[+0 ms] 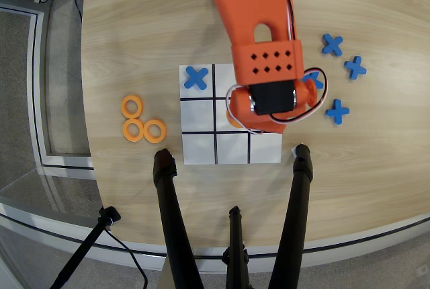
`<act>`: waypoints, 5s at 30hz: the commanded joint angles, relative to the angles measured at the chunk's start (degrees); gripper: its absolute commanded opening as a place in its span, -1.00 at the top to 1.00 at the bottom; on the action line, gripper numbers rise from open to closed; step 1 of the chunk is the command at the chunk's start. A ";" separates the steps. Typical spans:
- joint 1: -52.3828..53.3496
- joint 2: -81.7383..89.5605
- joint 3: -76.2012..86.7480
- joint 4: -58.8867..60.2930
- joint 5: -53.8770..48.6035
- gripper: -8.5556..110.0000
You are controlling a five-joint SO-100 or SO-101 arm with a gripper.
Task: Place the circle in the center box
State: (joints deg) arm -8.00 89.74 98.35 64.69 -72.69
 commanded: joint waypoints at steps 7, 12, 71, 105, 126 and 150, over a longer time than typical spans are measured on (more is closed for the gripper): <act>1.41 -8.53 -1.32 -6.94 0.18 0.86; 2.72 -10.55 0.26 -9.14 0.00 0.86; 4.13 10.63 -3.96 5.71 2.29 0.48; 3.87 95.10 75.41 6.68 -19.95 0.51; 11.78 102.57 85.17 8.70 -20.13 0.86; 99.93 104.77 85.17 9.49 -19.51 0.85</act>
State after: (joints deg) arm 85.69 193.36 180.26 74.09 -92.46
